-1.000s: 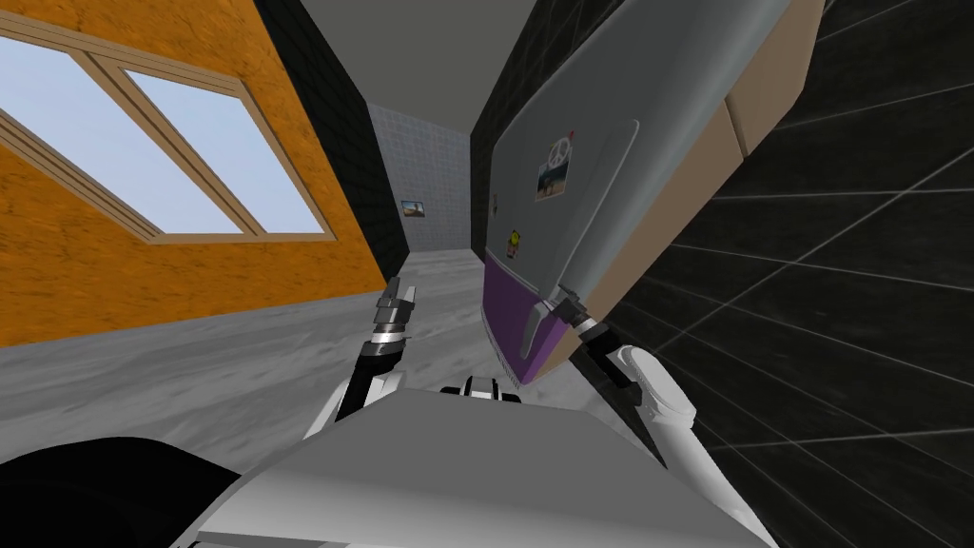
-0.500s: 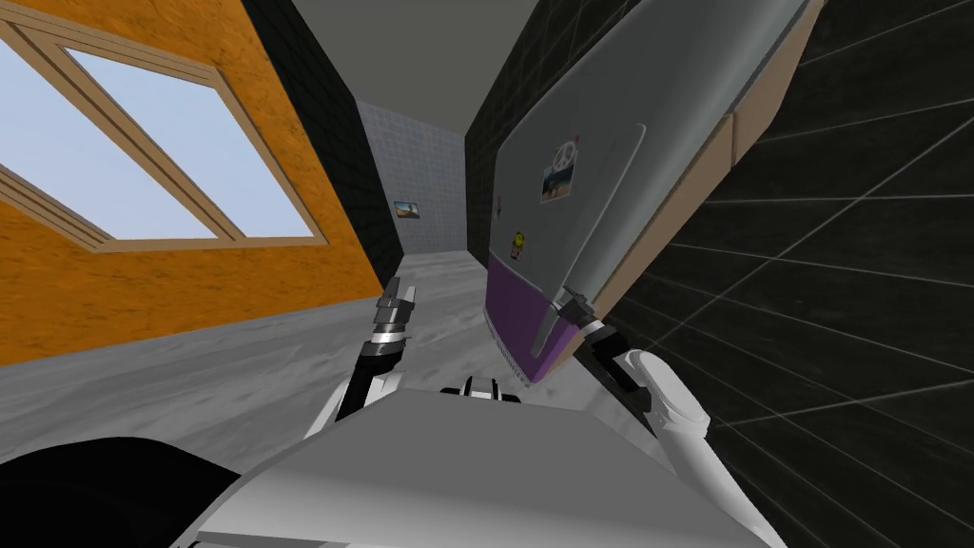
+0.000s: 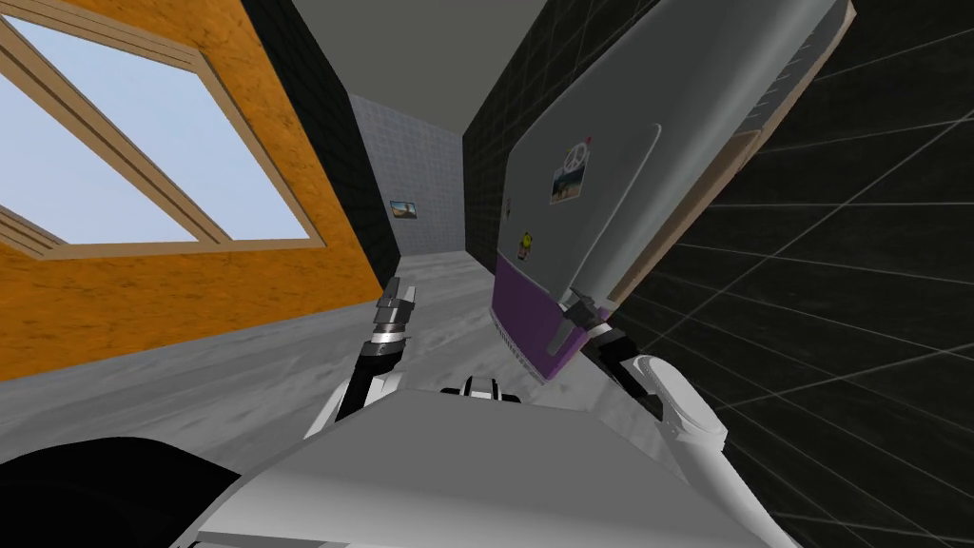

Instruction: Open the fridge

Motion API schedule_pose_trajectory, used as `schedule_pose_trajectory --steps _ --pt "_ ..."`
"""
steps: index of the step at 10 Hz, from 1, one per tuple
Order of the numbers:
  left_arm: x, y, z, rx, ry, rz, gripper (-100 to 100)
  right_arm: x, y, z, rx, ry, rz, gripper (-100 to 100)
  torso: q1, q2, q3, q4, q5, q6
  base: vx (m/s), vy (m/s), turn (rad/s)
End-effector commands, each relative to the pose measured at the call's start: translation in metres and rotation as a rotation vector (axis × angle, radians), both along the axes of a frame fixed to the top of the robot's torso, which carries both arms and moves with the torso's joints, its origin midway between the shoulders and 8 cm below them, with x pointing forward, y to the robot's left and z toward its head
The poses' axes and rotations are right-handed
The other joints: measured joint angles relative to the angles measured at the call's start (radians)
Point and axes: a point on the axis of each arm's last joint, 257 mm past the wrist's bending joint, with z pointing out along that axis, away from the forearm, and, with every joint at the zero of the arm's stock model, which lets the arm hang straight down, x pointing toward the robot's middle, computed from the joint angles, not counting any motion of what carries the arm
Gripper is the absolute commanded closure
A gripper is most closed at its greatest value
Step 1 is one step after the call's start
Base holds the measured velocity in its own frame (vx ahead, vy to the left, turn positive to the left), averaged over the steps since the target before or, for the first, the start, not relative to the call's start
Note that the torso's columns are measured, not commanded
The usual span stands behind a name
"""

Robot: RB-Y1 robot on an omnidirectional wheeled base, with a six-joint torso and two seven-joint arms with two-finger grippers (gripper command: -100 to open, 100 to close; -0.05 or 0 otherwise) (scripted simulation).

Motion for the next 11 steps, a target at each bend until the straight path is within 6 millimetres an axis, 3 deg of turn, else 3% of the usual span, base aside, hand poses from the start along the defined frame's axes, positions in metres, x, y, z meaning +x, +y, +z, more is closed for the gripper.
schedule_pose_trajectory --steps 1,3,6,7,9,11 --pt "0.0 0.0 0.0 0.0 0.0 0.0 0 -0.002 -0.011 0.0 0.001 -0.001 -0.033 100 0.001 0.002 0.002 0.0 -0.001 0.003 0.023 0.345 -0.092" --pt "0.0 0.0 0.0 0.0 0.0 0.0 0 -0.005 -0.028 0.0 0.0 0.001 -0.079 100 -0.005 0.002 0.001 0.001 -0.001 0.004 -0.018 0.339 -0.115" --pt "0.0 0.0 0.0 0.0 0.0 0.0 0 -0.007 -0.033 0.002 -0.001 -0.001 -0.089 100 -0.005 0.007 0.005 0.001 -0.002 0.006 -0.002 0.273 -0.074" --pt "0.0 0.0 0.0 0.0 0.0 0.0 0 -0.007 -0.044 0.001 -0.001 0.001 -0.124 100 -0.014 0.008 0.006 0.003 -0.003 0.006 0.054 0.219 -0.068" --pt "0.0 0.0 0.0 0.0 0.0 0.0 0 -0.008 -0.056 0.001 -0.001 0.001 -0.156 100 0.003 0.002 0.003 0.0 -0.001 0.005 0.046 0.34 -0.088" --pt "0.0 0.0 0.0 0.0 0.0 0.0 0 -0.009 -0.078 0.001 -0.001 0.0 -0.221 100 -0.001 -0.001 0.0 0.001 -0.001 0.001 0.061 0.39 -0.059"
